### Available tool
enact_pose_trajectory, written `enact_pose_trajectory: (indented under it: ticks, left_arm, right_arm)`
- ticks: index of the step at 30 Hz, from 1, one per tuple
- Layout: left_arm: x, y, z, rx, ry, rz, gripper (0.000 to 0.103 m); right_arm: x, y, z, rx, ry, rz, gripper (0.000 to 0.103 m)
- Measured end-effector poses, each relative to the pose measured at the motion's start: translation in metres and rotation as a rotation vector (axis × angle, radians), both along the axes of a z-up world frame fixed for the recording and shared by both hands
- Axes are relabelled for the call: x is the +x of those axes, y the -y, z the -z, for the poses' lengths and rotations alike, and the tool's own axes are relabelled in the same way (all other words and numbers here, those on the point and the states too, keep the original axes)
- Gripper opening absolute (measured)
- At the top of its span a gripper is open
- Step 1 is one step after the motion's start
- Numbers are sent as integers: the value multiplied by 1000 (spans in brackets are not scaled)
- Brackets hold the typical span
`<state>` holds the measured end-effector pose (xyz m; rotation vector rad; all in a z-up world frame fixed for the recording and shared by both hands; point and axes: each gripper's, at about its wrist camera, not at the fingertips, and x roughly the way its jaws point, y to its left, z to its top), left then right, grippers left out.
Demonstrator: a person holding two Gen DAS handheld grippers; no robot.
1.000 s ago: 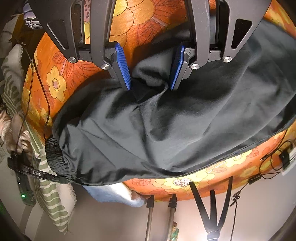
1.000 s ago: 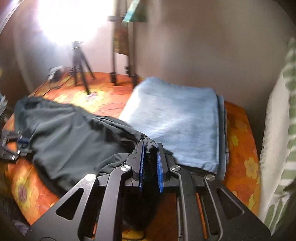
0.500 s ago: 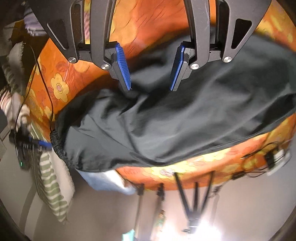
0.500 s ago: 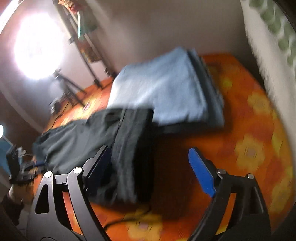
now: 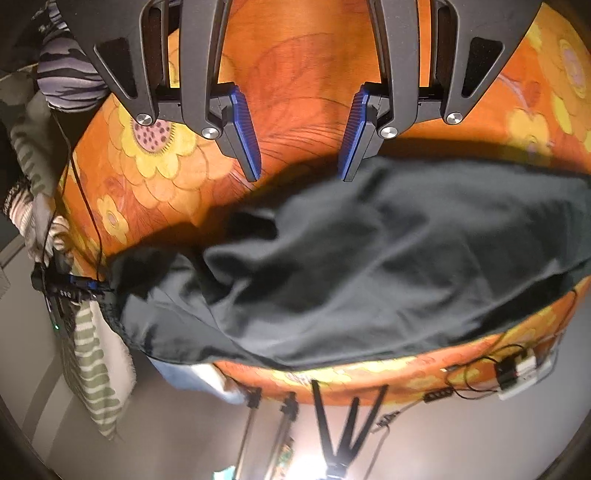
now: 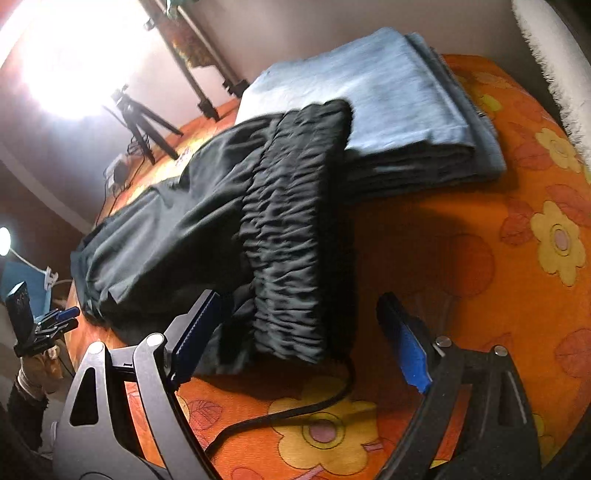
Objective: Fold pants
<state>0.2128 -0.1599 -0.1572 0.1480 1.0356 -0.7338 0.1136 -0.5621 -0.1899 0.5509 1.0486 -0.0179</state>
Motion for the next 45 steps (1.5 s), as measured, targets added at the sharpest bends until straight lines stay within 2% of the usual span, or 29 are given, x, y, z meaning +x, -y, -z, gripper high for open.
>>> enact_pose_trajectory:
  ticks: [4, 5, 6, 8, 11, 13, 14, 15, 16, 18, 22, 26, 27, 28, 31, 34, 37, 39, 45]
  left_arm:
    - [-2, 8, 10, -18, -36, 6, 42]
    - [-2, 12, 10, -18, -21, 2, 42]
    - [-1, 14, 10, -16, -15, 3, 42]
    - [0, 20, 10, -20, -5, 1, 42]
    - [4, 30, 11, -14, 29, -15, 42]
    - [7, 38, 10, 1, 81, -36, 42]
    - [9, 41, 10, -4, 94, -40, 32]
    - [11, 43, 10, -14, 93, -36, 6]
    - [12, 46, 9, -30, 88, -24, 0]
    - [13, 46, 4, -55, 101, -14, 0]
    - [13, 35, -14, -90, 124, -16, 0]
    - [8, 18, -22, -61, 119, 3, 0]
    - [6, 11, -23, -39, 126, 5, 0]
    - [6, 8, -22, -24, 124, 8, 0]
    - [7, -8, -18, 7, 106, -4, 1]
    - [8, -17, -15, 10, 89, -22, 5]
    - [6, -23, -15, 12, 91, -27, 5]
    - [3, -26, -14, 6, 92, -24, 5]
    - [0, -40, -12, -11, 84, -32, 5]
  right_arm:
    - [3, -4, 2, 11, 2, 3, 83]
    - [5, -5, 3, 7, 0, 7, 78]
    - [5, -5, 3, 3, -2, 8, 66]
    - [6, -3, 4, 12, -11, 12, 55]
    - [6, -2, 0, 3, -14, 17, 44]
    - [6, -2, -7, -9, -15, 22, 39]
    - [7, -1, -11, -12, -15, 29, 28]
    - [8, 1, -16, -12, -22, 36, 24]
    - [9, 2, -21, -22, -31, 38, 23]
    - [10, 2, -32, -67, -39, 28, 20]
    - [17, -1, -47, -167, -56, 6, 20]
    - [17, -12, -55, -282, -73, -17, 36]
    - [14, -16, -61, -343, -66, -13, 47]
    - [11, -20, -66, -380, -54, -10, 52]
    - [0, -43, -89, -410, 16, -56, 55]
    - [-3, -97, -106, -458, 76, -227, 55]
    - [-2, -169, -105, -490, 130, -449, 55]
    - [4, -209, -100, -483, 148, -557, 55]
    - [32, -301, -73, -415, 145, -776, 55]
